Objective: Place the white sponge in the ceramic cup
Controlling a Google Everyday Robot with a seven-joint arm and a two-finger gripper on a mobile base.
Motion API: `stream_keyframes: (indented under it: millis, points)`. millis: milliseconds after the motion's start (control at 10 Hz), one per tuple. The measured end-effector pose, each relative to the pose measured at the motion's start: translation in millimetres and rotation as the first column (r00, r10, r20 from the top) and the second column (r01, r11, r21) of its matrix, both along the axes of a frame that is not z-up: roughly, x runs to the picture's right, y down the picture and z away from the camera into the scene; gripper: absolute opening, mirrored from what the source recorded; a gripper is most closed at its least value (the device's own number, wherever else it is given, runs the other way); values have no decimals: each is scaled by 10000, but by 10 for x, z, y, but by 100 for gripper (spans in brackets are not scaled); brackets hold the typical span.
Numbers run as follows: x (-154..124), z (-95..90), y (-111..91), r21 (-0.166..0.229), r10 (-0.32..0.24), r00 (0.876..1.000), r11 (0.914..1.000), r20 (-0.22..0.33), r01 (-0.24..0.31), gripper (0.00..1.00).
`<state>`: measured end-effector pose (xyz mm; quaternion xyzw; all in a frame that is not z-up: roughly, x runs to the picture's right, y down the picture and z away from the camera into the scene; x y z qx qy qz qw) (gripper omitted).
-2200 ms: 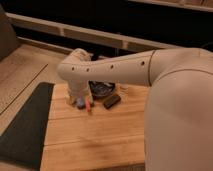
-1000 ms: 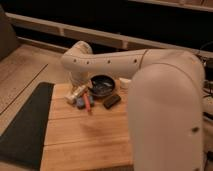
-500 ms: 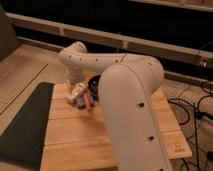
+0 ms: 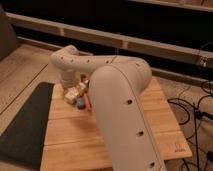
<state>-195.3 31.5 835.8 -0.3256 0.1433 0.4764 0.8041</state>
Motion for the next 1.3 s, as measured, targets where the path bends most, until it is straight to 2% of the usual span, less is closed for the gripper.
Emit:
stream_keyframes:
  millis: [400,700,1300]
  points:
    - [1,1,-2,12,-19,10000,10000,-12,19,65]
    - [-10,80,-20,84,-325,9994,9994,-108,326,65]
    - [-153,208,178,-324,-937,9953,9952,-262,928,65]
